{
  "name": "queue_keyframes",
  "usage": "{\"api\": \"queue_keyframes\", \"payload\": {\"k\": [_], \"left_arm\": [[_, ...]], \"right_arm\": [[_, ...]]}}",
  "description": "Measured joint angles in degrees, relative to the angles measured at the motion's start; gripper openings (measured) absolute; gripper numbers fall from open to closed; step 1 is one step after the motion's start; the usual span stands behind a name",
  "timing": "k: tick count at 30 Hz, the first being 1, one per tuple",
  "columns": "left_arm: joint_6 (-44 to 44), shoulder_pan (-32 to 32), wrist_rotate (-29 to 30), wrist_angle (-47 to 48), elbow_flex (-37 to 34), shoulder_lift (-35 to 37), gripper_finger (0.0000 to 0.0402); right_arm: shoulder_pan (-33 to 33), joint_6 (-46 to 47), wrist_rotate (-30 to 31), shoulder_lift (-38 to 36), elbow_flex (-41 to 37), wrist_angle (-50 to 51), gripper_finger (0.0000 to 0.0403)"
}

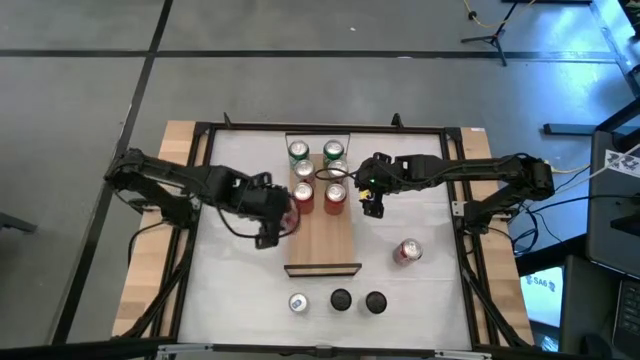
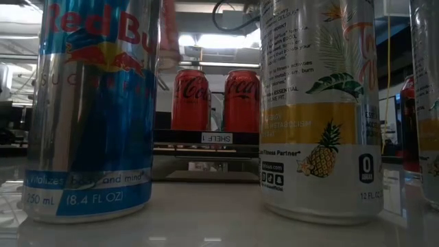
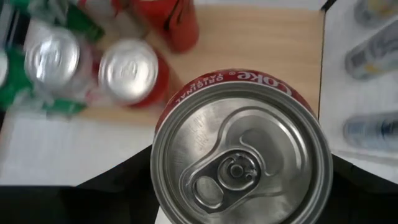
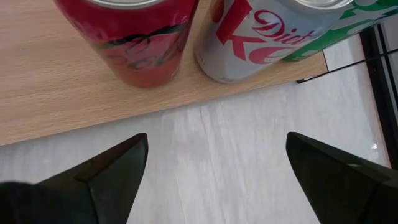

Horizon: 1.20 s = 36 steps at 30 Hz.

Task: Place canned beverage on shelf
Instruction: Put the left white soda can on the shelf

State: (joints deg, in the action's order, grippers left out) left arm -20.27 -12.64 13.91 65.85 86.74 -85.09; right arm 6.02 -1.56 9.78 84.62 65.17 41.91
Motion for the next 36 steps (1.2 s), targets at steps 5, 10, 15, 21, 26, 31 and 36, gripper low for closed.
{"api": "queue_keyframes", "payload": {"k": [5,10,15,21,26,31,36], "left_arm": [[5.52,2.48,-1.2,-4.91,0.0,-3.28,0.0278],[5.88,3.62,-1.09,-5.96,0.0,-7.65,0.0279],[5.89,3.74,-0.87,-5.97,0.0,-11.63,0.0279],[5.63,3.73,1.26,-6.2,0.0,-14.51,0.0279],[5.41,3.73,1.65,-6.45,0.0,-15.87,0.0279],[5.38,3.81,1.66,-7.91,-0.69,-15.88,0.0279],[4.31,4.06,1.61,-7.66,-0.85,-15.9,0.0279]], "right_arm": [[0.0,-0.01,-0.03,0.0,0.0,-0.01,0.0379],[0.0,0.0,-0.07,0.0,0.0,-0.02,0.0379],[0.0,0.0,-0.06,0.0,0.0,-0.02,0.0379],[0.0,0.0,-0.04,0.0,0.0,-0.02,0.0379],[0.0,0.0,-0.04,0.0,0.0,0.0,0.0379],[0.0,0.0,-0.04,0.0,0.0,0.0,0.0379],[0.0,0.0,-0.35,0.0,0.0,0.03,0.0379]]}}
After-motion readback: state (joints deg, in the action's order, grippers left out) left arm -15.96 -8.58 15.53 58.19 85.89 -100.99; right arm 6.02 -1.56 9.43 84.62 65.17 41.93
